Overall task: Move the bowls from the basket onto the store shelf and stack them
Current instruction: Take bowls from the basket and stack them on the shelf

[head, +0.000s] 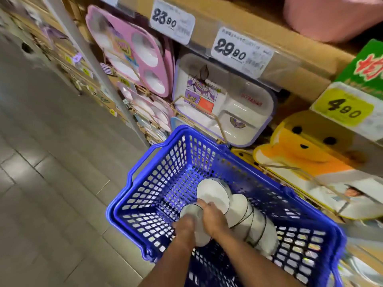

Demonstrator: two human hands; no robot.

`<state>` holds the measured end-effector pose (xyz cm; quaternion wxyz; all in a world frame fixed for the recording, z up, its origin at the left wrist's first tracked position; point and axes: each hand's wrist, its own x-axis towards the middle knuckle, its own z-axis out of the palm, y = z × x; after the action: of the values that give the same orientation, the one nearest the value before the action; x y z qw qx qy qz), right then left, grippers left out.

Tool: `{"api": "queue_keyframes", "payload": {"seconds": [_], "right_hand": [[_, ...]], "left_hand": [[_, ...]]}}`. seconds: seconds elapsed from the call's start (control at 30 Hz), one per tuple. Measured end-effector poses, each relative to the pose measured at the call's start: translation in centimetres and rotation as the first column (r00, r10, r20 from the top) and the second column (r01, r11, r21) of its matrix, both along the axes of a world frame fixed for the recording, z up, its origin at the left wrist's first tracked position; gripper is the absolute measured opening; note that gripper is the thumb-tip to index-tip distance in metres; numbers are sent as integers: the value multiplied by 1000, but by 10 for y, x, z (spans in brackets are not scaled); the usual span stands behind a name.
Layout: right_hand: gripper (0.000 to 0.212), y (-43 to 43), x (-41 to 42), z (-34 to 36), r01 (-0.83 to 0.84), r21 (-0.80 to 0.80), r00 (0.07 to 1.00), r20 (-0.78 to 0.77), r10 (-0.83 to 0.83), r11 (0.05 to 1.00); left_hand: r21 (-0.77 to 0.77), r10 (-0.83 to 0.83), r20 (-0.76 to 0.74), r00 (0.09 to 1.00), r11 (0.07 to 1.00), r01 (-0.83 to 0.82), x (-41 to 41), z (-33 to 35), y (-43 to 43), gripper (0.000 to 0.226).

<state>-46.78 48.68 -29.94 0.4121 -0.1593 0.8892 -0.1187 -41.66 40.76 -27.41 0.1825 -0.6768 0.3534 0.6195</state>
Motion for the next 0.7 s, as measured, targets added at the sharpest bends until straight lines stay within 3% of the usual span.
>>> {"api": "queue_keyframes", "payload": {"seconds": [0.1, 0.2, 0.3, 0.4, 0.57, 0.63, 0.7], "right_hand": [[65, 2, -10, 22, 105, -32, 994, 4, -105, 994], [66, 0, -25, 52, 157, -79, 987, 1, -158, 984], [62, -1, -40, 83, 215, -125, 976, 17, -215, 968], [54, 0, -51, 116, 327, -217, 945, 75, -319, 920], [51, 4, -58, 192, 610, -380, 792, 292, -536, 695], [53, 11, -60, 223, 698, -417, 715, 449, -536, 582], [54, 19, -60, 253, 699, -491, 714, 503, -486, 520]], "left_hand": [[-108, -27, -24, 999, 994, 24, 8, 13, -2, 42], [-193, -55, -58, 997, 980, 42, 11, 35, -7, 46], [-260, -158, -226, 961, 961, 97, 13, 61, -9, 42], [-375, -199, -415, 888, 927, 33, 14, 92, -13, 36], [-408, -112, -622, 775, 891, -199, -8, 155, -9, 66], [-387, -61, -697, 715, 871, -302, -18, 184, -8, 53], [-386, -55, -756, 652, 843, -376, -26, 214, -6, 40]]}}
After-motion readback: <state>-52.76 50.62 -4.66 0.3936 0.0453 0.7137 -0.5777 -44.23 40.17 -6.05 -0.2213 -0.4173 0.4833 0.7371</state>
